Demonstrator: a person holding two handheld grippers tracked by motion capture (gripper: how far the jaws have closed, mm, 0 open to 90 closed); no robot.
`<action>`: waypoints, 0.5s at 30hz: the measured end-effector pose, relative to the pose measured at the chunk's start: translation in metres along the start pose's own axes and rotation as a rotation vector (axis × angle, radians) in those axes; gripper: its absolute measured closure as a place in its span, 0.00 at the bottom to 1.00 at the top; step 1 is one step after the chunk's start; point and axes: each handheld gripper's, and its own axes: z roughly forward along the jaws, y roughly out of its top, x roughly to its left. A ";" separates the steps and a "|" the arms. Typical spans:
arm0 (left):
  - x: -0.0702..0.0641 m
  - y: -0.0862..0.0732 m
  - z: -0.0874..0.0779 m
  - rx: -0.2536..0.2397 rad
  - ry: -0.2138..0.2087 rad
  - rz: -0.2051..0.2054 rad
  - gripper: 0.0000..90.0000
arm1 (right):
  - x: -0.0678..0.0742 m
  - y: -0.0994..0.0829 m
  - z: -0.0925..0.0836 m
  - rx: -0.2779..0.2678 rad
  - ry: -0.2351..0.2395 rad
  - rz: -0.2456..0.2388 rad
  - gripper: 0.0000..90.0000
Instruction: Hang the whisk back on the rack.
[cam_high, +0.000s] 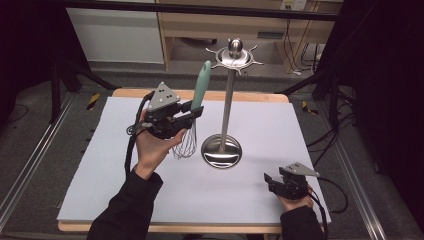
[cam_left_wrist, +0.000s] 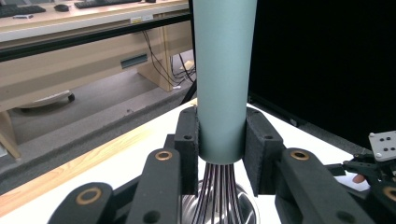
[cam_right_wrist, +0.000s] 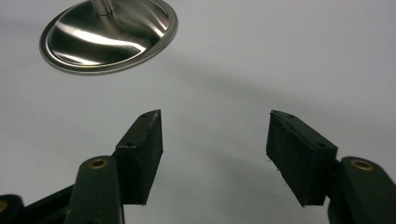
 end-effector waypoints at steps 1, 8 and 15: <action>0.001 0.001 0.001 0.002 -0.002 0.001 0.77 | 0.000 0.000 0.000 0.000 0.000 0.000 0.41; 0.001 0.003 0.007 0.019 0.003 -0.001 0.77 | 0.000 0.000 0.000 0.000 0.001 0.002 0.40; -0.001 0.006 0.015 0.030 0.006 0.003 0.77 | -0.001 0.000 0.000 -0.002 0.003 -0.007 0.40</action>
